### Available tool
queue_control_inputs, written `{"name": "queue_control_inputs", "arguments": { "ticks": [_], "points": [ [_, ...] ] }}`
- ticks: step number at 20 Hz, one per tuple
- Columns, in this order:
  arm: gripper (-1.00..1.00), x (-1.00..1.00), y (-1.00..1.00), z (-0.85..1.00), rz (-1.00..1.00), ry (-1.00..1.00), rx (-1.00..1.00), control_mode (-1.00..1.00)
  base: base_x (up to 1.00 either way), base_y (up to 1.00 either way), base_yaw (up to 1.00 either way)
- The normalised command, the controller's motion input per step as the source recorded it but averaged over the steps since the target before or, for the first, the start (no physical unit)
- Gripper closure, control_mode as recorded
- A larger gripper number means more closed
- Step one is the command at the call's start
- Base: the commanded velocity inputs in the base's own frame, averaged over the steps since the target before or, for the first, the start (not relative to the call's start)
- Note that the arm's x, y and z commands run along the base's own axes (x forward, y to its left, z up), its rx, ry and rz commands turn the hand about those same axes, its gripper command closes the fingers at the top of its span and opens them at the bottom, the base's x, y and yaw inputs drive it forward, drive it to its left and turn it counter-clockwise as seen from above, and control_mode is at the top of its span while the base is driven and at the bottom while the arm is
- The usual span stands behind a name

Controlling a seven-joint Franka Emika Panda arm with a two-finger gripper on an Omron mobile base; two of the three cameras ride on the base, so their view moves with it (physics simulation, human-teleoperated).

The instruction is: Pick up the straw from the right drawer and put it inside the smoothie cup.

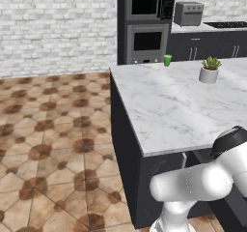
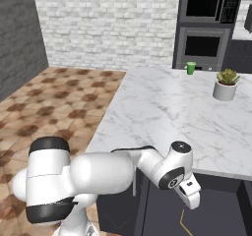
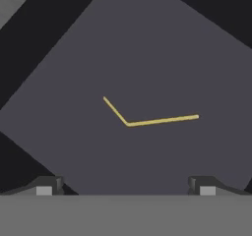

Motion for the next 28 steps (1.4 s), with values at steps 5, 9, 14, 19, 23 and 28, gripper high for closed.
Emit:
{"name": "queue_control_inputs", "arguments": {
  "ticks": [5,9,14,19,23,28],
  "points": [
    [-1.0,-0.02,-0.33,-0.24,0.18,0.0,0.0,-1.0,0.0,0.0,0.0],
    [-1.0,0.0,-0.07,-0.26,0.14,0.01,0.0,-1.0,0.0,0.0,0.0],
    [-1.0,-0.09,-0.05,-0.2,0.16,0.01,0.0,-1.0,0.0,0.0,0.0],
    [-1.0,-0.07,-0.03,-0.28,0.14,0.09,0.0,-1.0,0.0,0.0,0.0],
    [-1.0,-0.01,-0.03,-0.17,0.13,0.16,0.0,-1.0,0.0,0.0,0.0],
    [-1.0,-0.01,0.0,-0.1,0.01,0.07,0.0,-1.0,0.0,0.0,0.0]
  ]
}}
